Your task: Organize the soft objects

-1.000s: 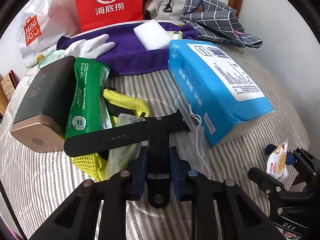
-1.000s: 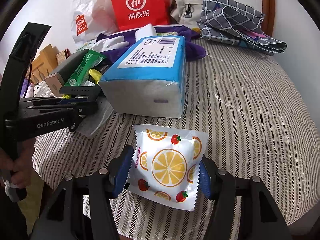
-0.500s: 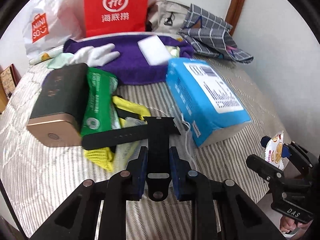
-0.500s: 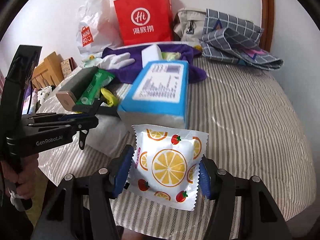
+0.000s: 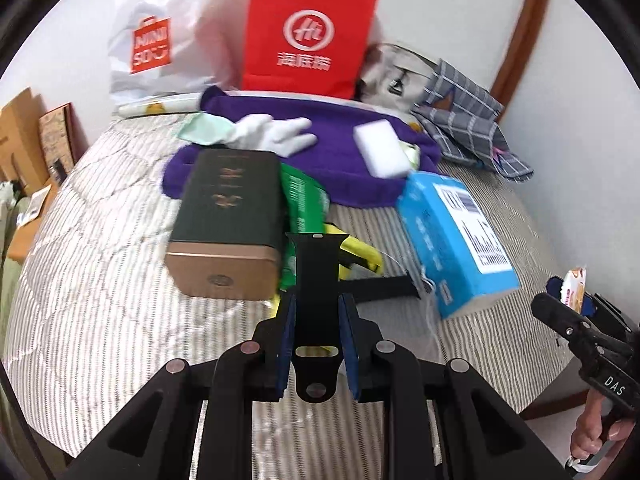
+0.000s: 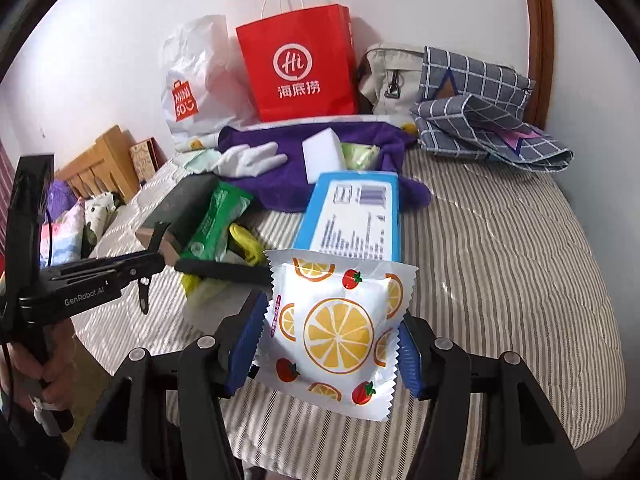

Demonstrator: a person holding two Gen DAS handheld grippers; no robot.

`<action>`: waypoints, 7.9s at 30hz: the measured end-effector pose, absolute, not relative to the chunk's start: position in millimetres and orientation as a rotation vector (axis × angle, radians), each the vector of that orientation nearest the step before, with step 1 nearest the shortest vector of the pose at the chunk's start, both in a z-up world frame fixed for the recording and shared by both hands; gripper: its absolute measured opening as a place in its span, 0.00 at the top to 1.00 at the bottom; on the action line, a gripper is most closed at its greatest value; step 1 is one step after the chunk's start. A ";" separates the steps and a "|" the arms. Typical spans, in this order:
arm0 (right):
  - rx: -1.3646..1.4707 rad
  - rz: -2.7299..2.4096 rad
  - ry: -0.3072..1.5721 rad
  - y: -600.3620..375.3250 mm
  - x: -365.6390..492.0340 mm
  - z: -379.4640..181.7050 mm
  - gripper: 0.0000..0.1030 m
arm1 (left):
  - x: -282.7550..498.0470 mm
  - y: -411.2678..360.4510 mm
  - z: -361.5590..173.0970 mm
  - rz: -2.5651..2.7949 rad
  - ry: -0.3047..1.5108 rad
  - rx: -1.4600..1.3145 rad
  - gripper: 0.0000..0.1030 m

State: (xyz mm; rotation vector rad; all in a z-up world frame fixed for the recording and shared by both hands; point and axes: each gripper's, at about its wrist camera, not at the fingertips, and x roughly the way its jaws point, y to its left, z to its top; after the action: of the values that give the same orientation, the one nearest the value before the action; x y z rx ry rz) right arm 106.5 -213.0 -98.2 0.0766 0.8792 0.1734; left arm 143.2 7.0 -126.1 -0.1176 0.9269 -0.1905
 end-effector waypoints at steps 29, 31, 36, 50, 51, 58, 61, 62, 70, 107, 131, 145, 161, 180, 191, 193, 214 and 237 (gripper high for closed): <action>0.037 0.146 0.825 -192.4 212.4 -45.0 0.43 | 227.8 59.5 -75.9 -0.110 0.853 -0.158 0.80; 0.034 0.149 0.825 -192.0 221.0 -43.0 0.43 | 234.1 59.4 -73.1 -0.108 0.849 -0.154 0.80; 0.036 0.164 0.818 -189.7 244.7 -38.1 0.43 | 253.6 58.7 -69.3 -0.095 0.848 -0.143 0.80; 0.068 0.241 0.810 -178.6 327.2 -25.0 0.43 | 324.2 53.1 -67.7 -0.079 0.859 -0.130 0.80; 0.066 0.242 0.806 -178.2 333.8 -24.6 0.43 | 329.0 52.6 -68.3 -0.079 0.862 -0.128 0.80; 0.087 0.264 0.812 -184.7 380.4 -27.4 0.43 | 363.8 50.0 -75.3 -0.072 0.885 -0.111 0.80; 0.082 0.251 0.819 -192.5 398.8 -35.0 0.42 | 375.8 48.7 -81.7 -0.064 0.901 -0.103 0.80; 0.078 0.250 0.829 -195.5 404.2 -39.9 0.43 | 379.7 48.8 -85.0 -0.061 0.907 -0.104 0.80; 0.136 0.271 0.966 -214.1 444.6 -93.4 0.43 | 407.0 47.0 -113.1 -0.079 0.969 -0.128 0.80; 0.083 0.275 1.118 -202.2 453.2 -136.3 0.31 | 428.1 37.2 -129.0 -0.142 1.045 -0.109 0.60; 0.180 0.446 1.193 -98.2 283.9 -160.3 0.43 | 288.3 117.4 -98.4 -0.103 0.928 -0.192 0.46; 0.080 0.476 1.320 -74.3 310.2 -190.9 0.38 | 282.7 139.5 -116.0 -0.128 0.938 -0.221 0.46; 0.119 0.513 1.121 -90.1 295.4 -143.3 0.75 | 264.3 149.2 -109.6 -0.117 0.934 -0.210 0.46; 0.173 0.444 0.946 -153.3 189.3 -75.5 0.75 | 190.6 61.7 -84.8 -0.232 0.905 -0.061 0.46; 0.206 0.377 0.983 -202.9 114.1 -111.9 0.75 | 163.9 -26.8 -121.4 -0.338 0.930 0.114 0.46; 0.211 0.362 0.987 -209.5 107.9 -118.6 0.75 | 164.5 -34.3 -130.4 -0.332 0.950 0.138 0.46; 0.298 0.334 1.020 -243.1 97.1 -163.8 0.72 | 174.6 -72.5 -171.7 -0.327 1.033 0.347 0.59; 0.315 0.313 1.051 -246.6 105.1 -173.1 0.76 | 182.4 -57.2 -153.9 -0.391 1.007 0.192 0.89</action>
State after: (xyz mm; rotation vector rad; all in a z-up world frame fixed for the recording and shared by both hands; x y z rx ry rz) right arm 105.1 -246.6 -173.1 0.3147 1.0507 0.3128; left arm 182.4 -57.2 -153.9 0.1921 1.0075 -0.3912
